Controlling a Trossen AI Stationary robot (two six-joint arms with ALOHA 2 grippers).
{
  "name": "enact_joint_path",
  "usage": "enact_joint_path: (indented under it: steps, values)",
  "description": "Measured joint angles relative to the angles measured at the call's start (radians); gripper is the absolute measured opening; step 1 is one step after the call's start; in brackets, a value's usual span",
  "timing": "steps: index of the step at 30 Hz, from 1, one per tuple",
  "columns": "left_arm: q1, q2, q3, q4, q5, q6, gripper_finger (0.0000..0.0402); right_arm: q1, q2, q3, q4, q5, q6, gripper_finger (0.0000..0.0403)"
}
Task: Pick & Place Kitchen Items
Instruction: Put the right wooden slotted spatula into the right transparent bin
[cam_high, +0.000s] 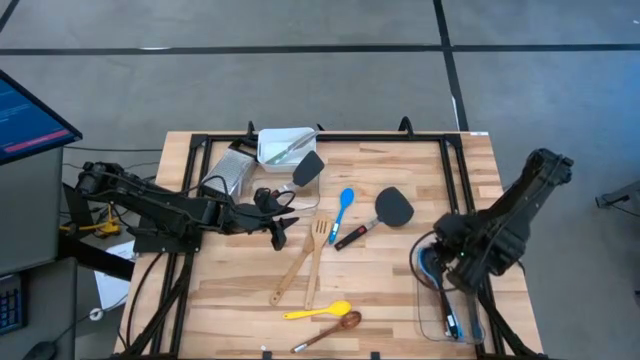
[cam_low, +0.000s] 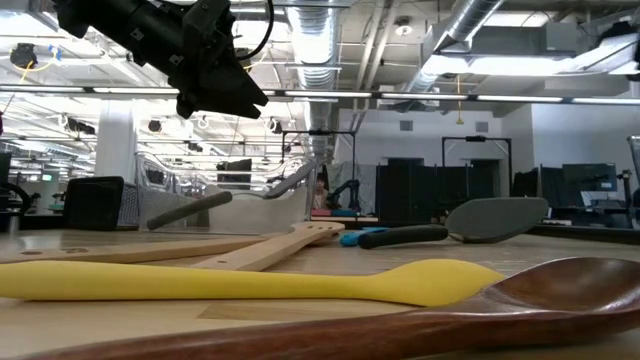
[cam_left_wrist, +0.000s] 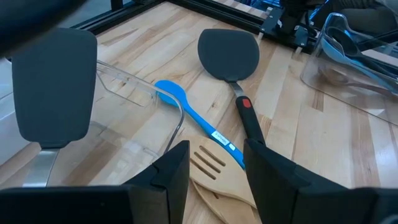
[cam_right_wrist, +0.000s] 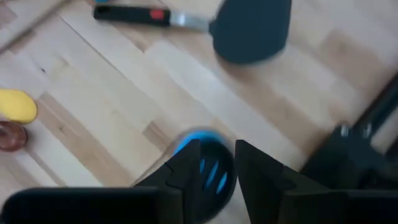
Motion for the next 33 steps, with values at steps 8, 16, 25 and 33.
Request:
enact_joint_path:
  steps: [8, 16, 25, 33]
  values:
    - [0.000, 0.000, 0.000, 0.000, 0.000, 0.000, 0.0138, -0.109, 0.000, 0.000, 0.116, 0.036, -0.278, 0.0070]
    - [0.000, 0.000, 0.000, 0.000, 0.000, 0.000, 0.0138, -0.192, 0.000, 0.000, 0.276, 0.036, -0.536, 0.0048]
    - [0.000, 0.000, 0.000, -0.001, 0.000, 0.000, 0.0138, -0.237, 0.000, 0.000, 0.419, 0.041, -0.781, 0.0006]
    - [0.000, 0.000, 0.000, -0.001, 0.000, 0.000, 0.0138, -0.291, -0.006, -0.003, 0.481, 0.078, -0.956, 0.0001]
